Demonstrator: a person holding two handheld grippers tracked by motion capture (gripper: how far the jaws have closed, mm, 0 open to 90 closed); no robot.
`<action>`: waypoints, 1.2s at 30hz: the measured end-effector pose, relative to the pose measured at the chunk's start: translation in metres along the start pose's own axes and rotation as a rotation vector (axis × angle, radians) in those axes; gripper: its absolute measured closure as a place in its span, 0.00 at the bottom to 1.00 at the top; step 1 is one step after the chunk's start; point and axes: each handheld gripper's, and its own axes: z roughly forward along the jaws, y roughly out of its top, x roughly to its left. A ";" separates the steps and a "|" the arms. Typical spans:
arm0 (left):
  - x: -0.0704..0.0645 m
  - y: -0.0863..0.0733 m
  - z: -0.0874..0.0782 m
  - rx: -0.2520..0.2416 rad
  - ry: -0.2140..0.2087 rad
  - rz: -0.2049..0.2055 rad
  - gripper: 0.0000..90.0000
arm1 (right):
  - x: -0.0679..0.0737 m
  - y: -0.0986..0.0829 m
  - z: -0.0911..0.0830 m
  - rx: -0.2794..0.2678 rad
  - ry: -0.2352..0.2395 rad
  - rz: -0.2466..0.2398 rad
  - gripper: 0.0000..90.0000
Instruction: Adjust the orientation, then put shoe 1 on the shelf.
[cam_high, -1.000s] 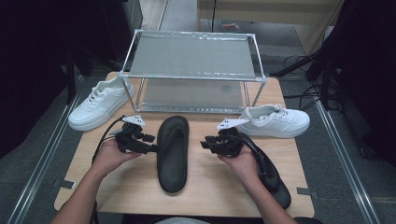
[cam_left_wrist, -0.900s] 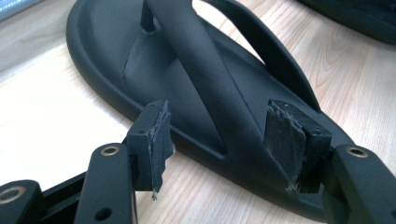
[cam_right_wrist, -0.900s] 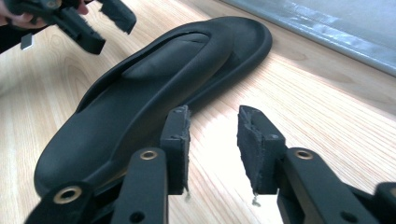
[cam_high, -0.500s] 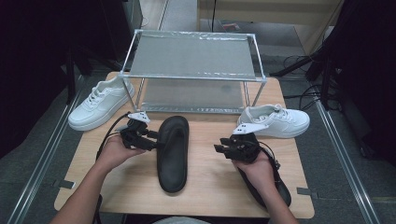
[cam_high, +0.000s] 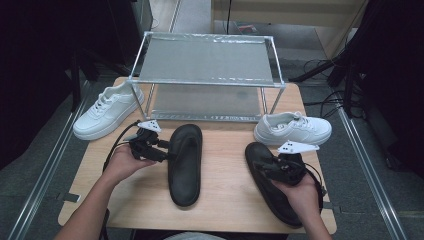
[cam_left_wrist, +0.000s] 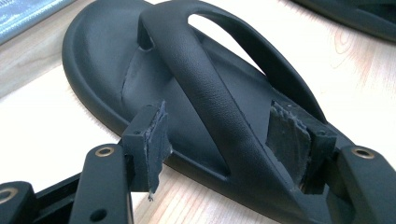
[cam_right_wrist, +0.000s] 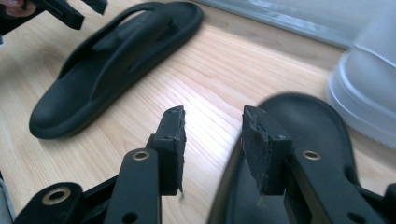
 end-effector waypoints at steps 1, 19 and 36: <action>0.000 0.000 0.000 0.000 -0.002 -0.001 0.43 | -0.003 -0.005 -0.005 0.001 -0.011 0.005 0.69; 0.002 -0.002 0.000 -0.001 -0.002 0.000 0.42 | -0.009 -0.027 -0.012 0.065 -0.038 0.021 0.70; 0.001 -0.008 -0.006 -0.005 0.011 0.001 0.42 | -0.013 -0.026 0.007 0.142 -0.019 0.024 0.76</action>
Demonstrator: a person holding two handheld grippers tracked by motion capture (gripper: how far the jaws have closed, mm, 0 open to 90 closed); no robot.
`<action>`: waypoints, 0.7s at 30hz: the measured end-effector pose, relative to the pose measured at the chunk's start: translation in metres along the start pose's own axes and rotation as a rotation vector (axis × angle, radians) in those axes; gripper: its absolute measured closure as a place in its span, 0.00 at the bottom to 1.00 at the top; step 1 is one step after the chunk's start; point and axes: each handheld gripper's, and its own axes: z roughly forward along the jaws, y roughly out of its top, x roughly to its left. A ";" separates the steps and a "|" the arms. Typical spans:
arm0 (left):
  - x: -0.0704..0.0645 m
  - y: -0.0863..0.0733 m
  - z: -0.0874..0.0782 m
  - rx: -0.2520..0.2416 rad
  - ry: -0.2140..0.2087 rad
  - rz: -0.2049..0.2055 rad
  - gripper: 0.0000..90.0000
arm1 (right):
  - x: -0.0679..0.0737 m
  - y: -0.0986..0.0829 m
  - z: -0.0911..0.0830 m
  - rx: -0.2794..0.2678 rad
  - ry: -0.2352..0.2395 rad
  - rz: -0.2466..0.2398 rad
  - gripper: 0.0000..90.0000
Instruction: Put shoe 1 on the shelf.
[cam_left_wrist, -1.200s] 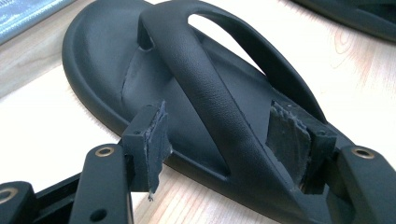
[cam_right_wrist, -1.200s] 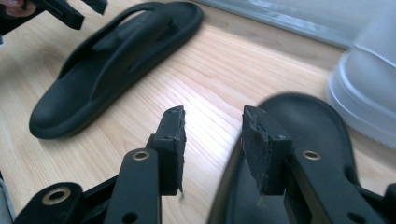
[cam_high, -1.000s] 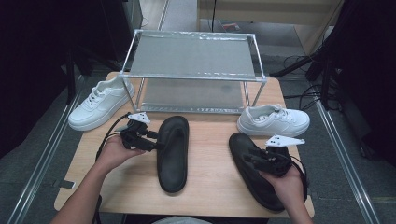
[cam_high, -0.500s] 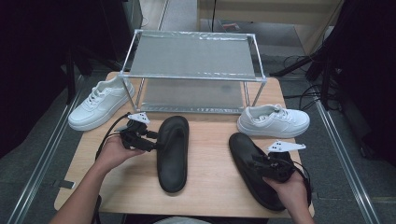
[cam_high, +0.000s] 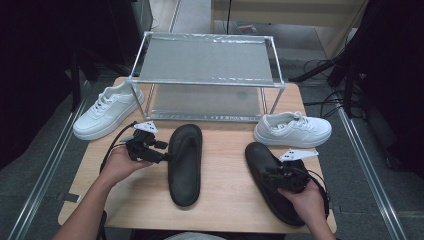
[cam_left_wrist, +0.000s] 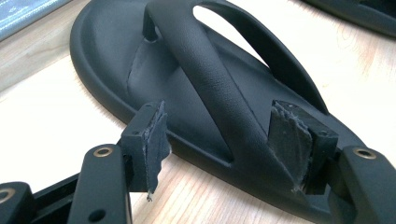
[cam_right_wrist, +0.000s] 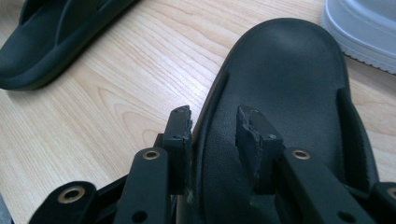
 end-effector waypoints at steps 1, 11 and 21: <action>0.000 -0.001 -0.001 0.001 0.004 0.000 0.42 | 0.000 0.001 0.003 0.009 0.004 -0.006 0.76; 0.000 -0.001 0.000 0.002 0.005 0.004 0.42 | 0.004 0.003 0.013 0.068 0.017 -0.021 0.85; 0.000 0.002 0.003 0.012 0.000 0.013 0.42 | 0.008 0.005 0.014 0.082 0.032 0.005 0.92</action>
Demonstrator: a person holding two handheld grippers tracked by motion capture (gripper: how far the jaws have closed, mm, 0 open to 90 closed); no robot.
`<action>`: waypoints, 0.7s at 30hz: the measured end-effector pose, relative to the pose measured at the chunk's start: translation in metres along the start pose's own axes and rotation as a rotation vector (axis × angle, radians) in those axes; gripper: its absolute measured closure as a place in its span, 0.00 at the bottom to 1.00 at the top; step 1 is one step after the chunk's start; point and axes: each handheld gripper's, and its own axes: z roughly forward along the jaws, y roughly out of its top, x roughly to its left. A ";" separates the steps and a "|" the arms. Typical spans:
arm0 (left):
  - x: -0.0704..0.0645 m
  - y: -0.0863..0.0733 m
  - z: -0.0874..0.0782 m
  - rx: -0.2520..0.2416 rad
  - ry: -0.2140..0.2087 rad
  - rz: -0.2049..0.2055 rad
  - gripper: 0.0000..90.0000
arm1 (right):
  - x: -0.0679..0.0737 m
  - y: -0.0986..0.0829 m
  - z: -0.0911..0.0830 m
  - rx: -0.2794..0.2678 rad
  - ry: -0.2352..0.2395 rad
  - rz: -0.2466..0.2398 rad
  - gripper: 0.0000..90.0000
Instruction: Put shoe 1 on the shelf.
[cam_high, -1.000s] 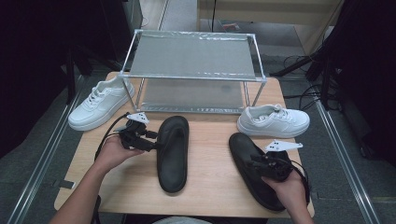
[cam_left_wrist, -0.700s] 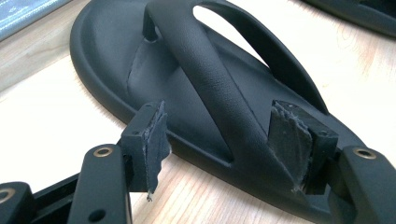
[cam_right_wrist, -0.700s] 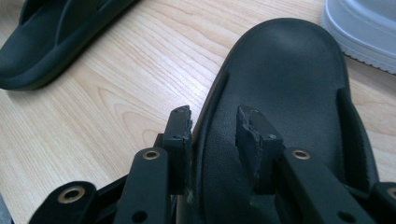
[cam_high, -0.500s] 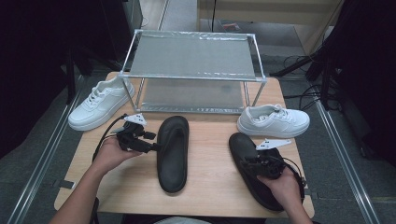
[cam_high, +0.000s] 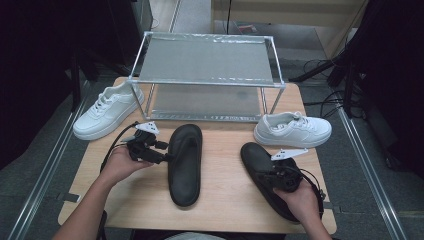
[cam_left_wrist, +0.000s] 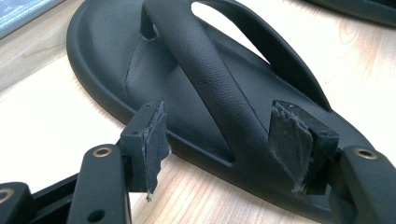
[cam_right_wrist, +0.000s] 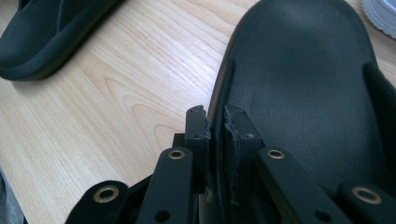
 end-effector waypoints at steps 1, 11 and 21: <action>0.000 0.000 0.000 -0.001 0.000 0.000 0.42 | 0.002 0.001 0.000 0.007 0.000 -0.003 0.92; 0.001 0.000 -0.002 -0.009 0.008 -0.001 0.42 | 0.026 0.011 0.012 0.029 0.043 -0.074 0.93; 0.001 0.000 -0.003 -0.011 0.016 0.008 0.42 | 0.051 0.029 0.031 0.023 0.098 -0.130 0.93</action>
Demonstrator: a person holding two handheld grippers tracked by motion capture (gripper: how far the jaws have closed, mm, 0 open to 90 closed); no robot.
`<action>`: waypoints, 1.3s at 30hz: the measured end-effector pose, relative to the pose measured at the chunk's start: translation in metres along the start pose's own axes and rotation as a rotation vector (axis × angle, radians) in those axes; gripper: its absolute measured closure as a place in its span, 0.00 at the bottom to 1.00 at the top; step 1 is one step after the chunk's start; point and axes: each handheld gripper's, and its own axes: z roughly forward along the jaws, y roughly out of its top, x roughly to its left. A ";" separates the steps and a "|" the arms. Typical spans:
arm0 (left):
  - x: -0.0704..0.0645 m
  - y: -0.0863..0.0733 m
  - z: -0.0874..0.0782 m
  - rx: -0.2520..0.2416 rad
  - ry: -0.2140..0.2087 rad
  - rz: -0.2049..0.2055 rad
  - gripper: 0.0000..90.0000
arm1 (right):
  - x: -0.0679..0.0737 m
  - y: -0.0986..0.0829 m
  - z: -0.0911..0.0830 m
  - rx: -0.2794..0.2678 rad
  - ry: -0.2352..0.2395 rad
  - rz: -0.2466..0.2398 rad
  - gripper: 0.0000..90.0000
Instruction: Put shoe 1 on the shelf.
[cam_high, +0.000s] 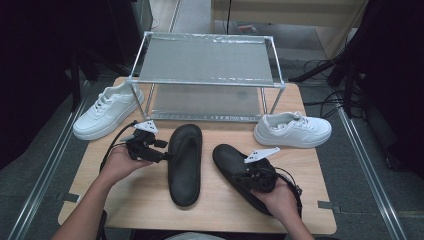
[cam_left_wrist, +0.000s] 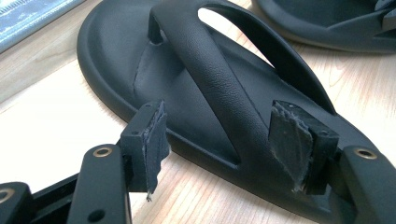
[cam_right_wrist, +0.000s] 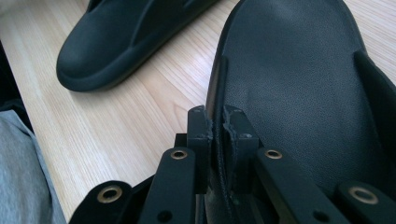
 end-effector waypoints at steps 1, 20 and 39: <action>0.000 0.000 0.000 -0.001 0.000 0.001 0.42 | 0.001 0.001 0.002 0.000 0.003 0.001 0.93; 0.000 0.000 -0.001 -0.001 0.006 0.003 0.42 | 0.015 0.012 0.018 -0.036 0.003 -0.030 0.88; 0.005 0.008 -0.001 -0.034 -0.005 0.008 0.42 | 0.031 -0.007 0.002 -0.054 0.034 -0.011 1.00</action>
